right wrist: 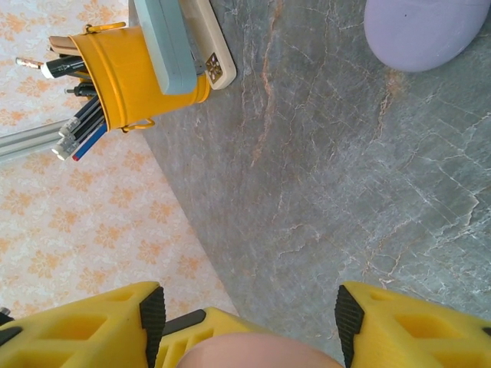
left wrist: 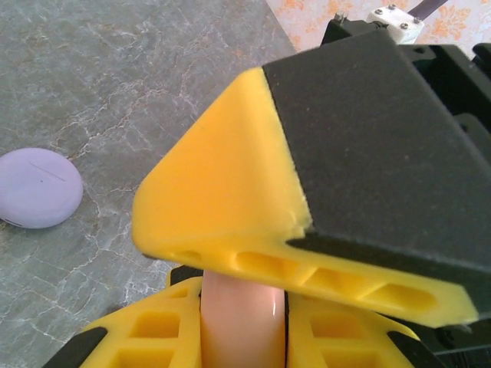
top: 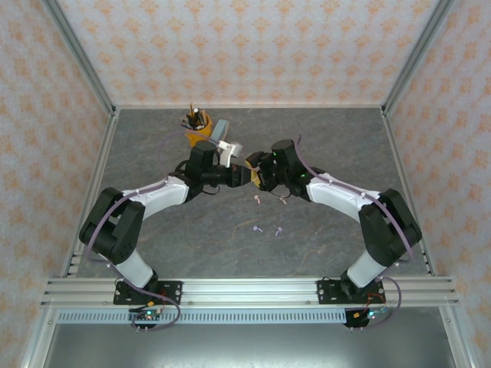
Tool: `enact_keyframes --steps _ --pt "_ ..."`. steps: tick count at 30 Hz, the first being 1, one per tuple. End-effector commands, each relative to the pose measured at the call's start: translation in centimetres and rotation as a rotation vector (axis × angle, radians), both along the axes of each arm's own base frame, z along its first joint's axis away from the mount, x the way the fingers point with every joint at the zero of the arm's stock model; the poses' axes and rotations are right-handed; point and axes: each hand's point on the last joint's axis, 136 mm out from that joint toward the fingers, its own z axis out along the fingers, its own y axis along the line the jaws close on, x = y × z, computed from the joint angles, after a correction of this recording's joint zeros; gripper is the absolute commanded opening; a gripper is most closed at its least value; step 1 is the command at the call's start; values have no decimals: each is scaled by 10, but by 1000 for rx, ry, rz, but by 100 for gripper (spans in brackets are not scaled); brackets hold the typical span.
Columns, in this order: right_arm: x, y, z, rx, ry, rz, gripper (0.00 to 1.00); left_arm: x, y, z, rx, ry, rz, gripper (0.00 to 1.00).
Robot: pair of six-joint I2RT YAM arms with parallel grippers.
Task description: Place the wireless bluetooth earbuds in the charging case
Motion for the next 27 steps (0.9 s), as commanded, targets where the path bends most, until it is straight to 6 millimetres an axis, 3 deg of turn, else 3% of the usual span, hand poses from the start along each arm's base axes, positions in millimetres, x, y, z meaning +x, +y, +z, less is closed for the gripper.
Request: enact_keyframes --steps 1,13,27 --pt "8 8 17 33 -34 -6 59 6 -5 6 10 -46 -12 9" --pt "7 6 13 29 -24 -14 47 8 -4 5 21 -52 4 12" --pt "7 3 8 15 -18 -32 41 5 1 4 35 -59 15 30"
